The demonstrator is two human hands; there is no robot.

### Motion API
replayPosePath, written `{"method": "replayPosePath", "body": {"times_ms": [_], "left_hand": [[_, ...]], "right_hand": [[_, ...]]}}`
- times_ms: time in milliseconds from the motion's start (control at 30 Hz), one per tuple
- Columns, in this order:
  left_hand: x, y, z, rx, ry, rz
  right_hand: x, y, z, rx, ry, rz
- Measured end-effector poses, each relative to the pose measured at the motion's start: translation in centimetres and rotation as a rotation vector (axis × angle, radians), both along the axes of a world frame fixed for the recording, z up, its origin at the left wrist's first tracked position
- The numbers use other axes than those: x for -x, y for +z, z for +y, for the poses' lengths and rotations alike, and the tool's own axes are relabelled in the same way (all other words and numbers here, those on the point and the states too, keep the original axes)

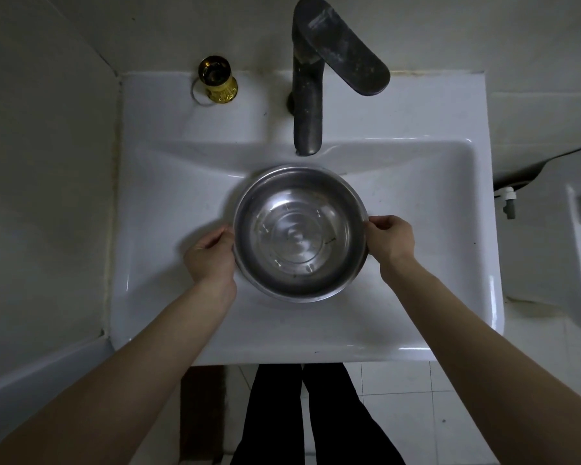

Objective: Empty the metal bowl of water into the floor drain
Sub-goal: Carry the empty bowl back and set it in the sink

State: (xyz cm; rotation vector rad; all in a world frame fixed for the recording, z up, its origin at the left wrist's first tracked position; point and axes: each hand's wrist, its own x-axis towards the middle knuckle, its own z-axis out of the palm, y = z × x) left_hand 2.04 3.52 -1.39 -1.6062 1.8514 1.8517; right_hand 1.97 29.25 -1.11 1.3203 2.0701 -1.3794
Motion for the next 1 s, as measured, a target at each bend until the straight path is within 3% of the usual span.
{"method": "replayPosePath", "body": {"times_ms": [1000], "left_hand": [[0.2,-1.7,-0.7,0.091,-0.093,0.031]], "right_hand": [[-0.1,-1.5,-0.4,0.078,-0.095,0.026]]}}
